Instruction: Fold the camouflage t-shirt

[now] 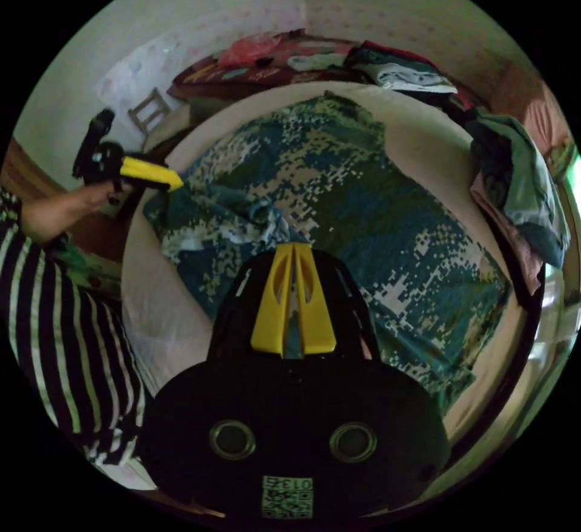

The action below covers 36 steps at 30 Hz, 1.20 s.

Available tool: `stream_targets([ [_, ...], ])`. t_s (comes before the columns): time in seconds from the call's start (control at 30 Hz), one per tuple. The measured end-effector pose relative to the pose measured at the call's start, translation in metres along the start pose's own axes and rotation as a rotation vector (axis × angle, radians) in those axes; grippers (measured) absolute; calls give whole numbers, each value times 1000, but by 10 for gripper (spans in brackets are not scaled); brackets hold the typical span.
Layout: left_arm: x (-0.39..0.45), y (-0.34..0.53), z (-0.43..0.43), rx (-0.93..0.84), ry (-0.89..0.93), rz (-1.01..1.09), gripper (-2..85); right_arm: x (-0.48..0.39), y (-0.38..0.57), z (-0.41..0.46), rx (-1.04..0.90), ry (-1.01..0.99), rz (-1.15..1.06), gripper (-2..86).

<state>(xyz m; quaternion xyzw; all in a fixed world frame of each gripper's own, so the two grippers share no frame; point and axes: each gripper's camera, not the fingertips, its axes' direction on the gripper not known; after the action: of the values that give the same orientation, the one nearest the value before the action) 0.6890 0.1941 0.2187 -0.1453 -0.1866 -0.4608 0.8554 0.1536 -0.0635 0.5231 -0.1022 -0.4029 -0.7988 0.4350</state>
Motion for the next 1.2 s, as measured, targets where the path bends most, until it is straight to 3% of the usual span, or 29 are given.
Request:
stream_targets([
  [0.17,40,-25,1,3,-8,141,-3,-29,-26,22,-5,54,-81,-1],
  [0.27,40,-33,18,-64,13,105,-3,-34,-36,58,-154,98,-106,-1],
  [0.5,41,-27,20,-23,4,84,-4,16,-21,36,-85,45,122,-1],
  [0.6,57,-36,12,37,26,146,-4,-3,-23,25,12,0,32,-1],
  [0.77,84,-55,33,-46,-2,257,-3,-17,-30,70,-193,89,-68,-1],
  [0.93,77,-60,32,-50,-15,196,-3,35,-6,44,-53,17,164,1],
  [1.03,82,-59,18,32,-15,213,-3,22,7,26,34,-11,82,2],
  [1.2,102,-61,35,-58,-37,292,-3,-11,14,55,-24,32,-73,2],
])
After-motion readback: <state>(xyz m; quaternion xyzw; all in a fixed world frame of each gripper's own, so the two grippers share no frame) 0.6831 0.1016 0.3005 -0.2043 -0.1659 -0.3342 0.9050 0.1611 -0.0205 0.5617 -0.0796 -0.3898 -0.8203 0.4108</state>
